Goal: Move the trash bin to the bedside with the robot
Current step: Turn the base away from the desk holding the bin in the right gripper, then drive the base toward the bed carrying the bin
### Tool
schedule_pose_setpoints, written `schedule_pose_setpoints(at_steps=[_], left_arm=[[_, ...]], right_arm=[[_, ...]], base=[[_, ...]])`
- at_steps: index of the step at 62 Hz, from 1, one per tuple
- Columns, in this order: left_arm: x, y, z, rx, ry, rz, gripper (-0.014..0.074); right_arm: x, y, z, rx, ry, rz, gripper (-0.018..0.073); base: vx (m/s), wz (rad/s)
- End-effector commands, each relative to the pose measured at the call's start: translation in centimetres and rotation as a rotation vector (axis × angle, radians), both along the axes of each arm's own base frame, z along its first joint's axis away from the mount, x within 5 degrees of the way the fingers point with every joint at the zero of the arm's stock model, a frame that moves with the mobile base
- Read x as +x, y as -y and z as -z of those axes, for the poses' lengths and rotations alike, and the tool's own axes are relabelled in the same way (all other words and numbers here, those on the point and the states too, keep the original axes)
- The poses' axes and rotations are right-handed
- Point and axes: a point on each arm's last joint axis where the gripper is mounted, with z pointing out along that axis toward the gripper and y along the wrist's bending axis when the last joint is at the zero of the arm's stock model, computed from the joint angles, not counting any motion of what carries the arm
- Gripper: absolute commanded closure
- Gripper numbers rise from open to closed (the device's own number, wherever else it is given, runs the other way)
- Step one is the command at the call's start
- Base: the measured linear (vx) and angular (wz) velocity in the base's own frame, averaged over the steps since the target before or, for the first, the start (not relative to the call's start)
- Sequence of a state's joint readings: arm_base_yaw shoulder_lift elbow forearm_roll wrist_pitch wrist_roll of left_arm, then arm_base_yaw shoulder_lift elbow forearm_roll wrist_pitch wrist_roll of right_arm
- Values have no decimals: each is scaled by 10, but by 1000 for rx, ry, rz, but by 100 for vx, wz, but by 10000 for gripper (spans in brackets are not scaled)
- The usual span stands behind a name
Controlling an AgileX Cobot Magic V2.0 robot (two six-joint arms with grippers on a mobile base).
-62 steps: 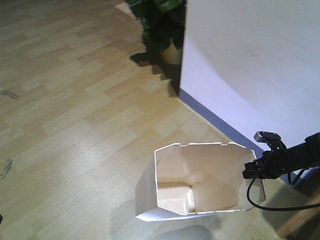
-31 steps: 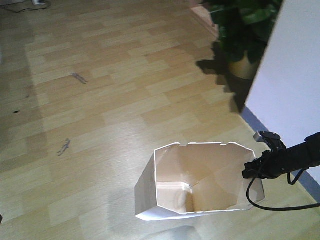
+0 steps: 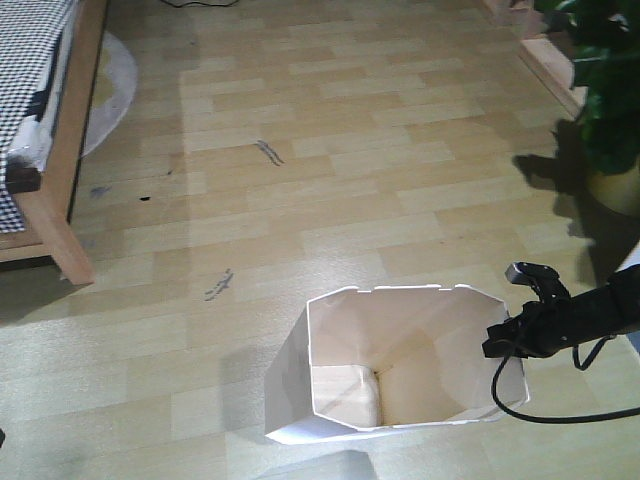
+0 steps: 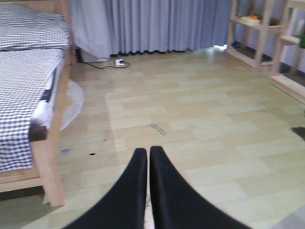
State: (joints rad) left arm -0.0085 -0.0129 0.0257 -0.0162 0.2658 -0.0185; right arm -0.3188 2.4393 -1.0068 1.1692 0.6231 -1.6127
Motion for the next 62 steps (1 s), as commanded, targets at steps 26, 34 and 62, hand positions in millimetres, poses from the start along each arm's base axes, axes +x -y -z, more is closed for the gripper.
schedule_pose_setpoints(at_steps=[26,34,62], left_arm=[[1,0,-1,-7,65,4,602],[1,0,-1,-7,65,4,602],[1,0,-1,-7,65,4,602]], right_arm=[[11,-12,-38,215,68,-3,566],[11,-12,-38,215,68,-3,566],[11,-12,-38,217,68,-3,566]], base=[[20,19],[24,2],[23,-4]])
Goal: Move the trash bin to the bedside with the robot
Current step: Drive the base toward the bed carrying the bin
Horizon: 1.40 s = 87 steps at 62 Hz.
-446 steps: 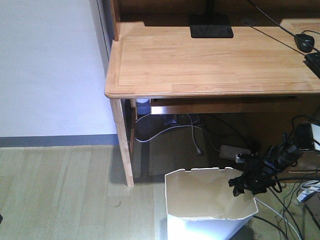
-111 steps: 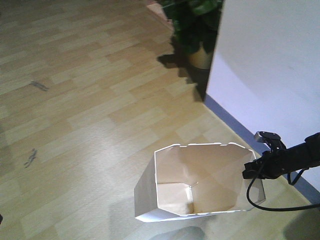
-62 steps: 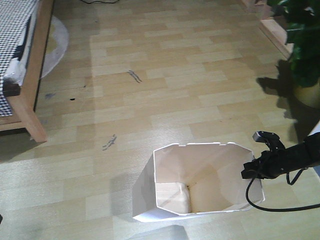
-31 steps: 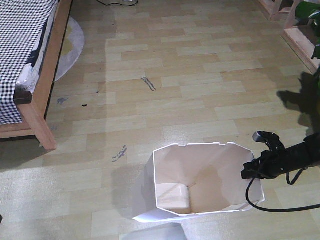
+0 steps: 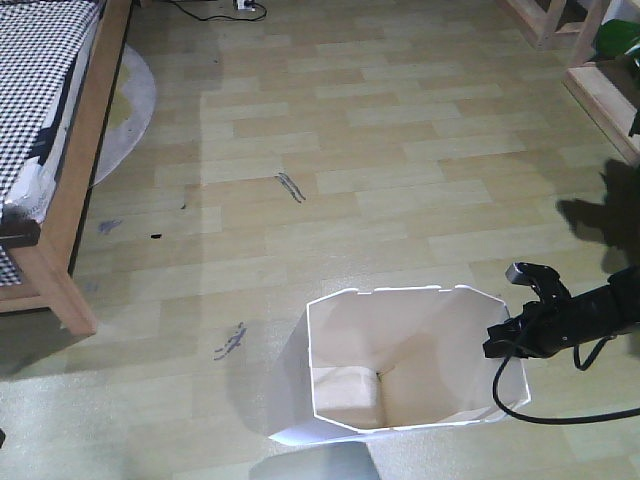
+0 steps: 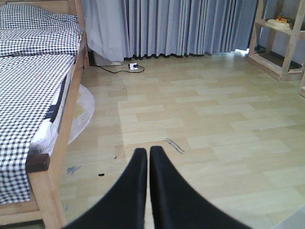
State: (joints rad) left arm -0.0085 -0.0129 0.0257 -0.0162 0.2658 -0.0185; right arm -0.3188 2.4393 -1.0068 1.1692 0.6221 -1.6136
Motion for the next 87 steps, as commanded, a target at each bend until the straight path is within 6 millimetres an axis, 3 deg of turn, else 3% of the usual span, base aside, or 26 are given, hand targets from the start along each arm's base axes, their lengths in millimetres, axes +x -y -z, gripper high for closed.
schedule_pose_setpoints(at_steps=[1,87], left_arm=[[1,0,-1,-7,65,4,602],[1,0,-1,-7,65,4,602]], right_arm=[[11,-12,-38,218,67,-3,566],[11,-12,-38,217,68,-3,566]], base=[[23,-2],[22,9]])
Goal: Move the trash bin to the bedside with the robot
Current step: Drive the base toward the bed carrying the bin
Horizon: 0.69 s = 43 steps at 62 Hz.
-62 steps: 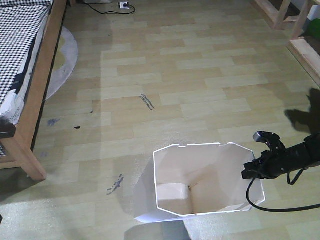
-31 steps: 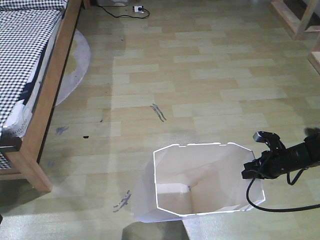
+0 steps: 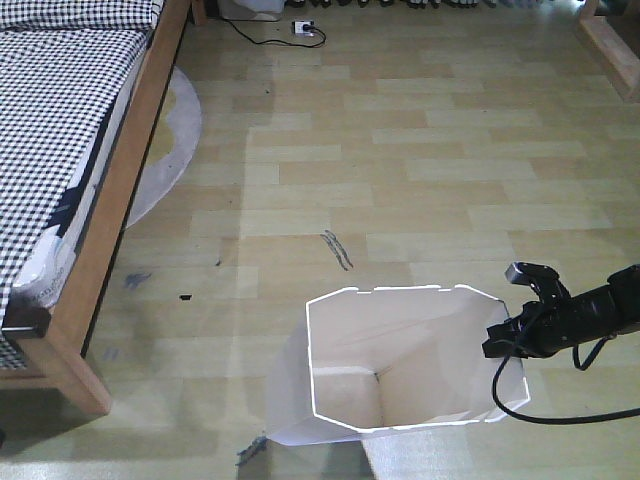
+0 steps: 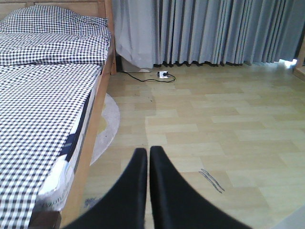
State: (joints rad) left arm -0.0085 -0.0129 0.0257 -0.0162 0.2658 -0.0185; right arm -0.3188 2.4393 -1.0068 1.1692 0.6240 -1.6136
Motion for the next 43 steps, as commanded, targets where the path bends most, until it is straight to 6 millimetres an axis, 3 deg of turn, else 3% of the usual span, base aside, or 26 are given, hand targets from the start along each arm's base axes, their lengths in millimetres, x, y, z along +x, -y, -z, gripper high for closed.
schedule_pose_setpoints(at_steps=[1,43], left_arm=[[1,0,-1,-7,65,4,602],[1,0,-1,-7,65,4,602]], right_arm=[[11,-12,-38,216,68,-2,566],[11,-12,-38,216,68,-1,566]], base=[[24,3],[26,-6]])
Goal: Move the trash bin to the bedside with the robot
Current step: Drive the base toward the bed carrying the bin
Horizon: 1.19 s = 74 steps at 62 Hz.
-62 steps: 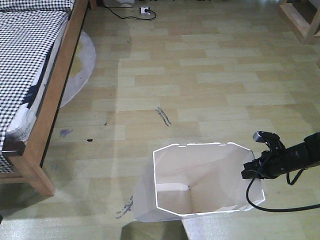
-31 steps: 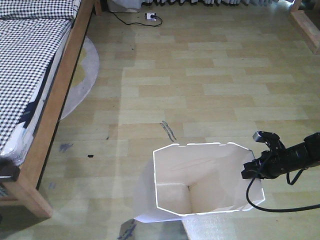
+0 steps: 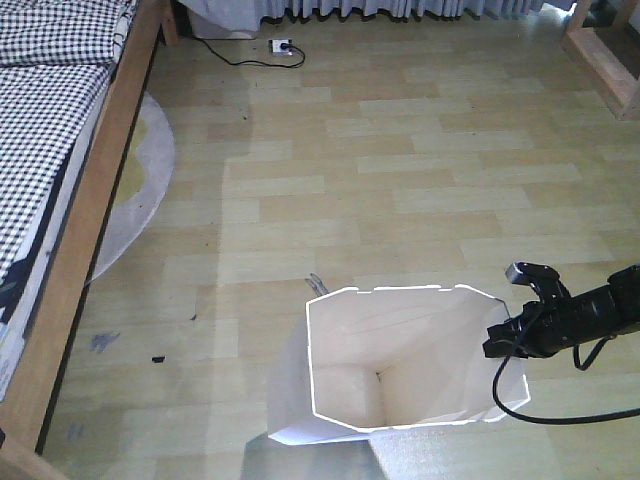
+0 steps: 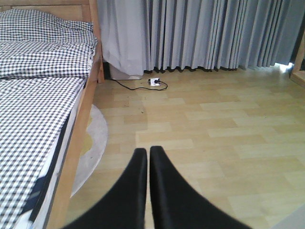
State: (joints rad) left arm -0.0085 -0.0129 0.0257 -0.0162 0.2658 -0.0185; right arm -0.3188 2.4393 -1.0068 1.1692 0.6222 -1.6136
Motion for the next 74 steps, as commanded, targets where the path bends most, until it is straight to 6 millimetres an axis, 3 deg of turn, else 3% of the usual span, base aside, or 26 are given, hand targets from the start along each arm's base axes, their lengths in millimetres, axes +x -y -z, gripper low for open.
schedule_pose_setpoints(at_steps=[1,74], left_arm=[[1,0,-1,-7,65,4,602],[1,0,-1,-7,65,4,602]], right_arm=[[11,-12,-38,218,68,-2,566],[11,-12,-38,218,68,-2,566]], base=[[26,-8],[23,-2]])
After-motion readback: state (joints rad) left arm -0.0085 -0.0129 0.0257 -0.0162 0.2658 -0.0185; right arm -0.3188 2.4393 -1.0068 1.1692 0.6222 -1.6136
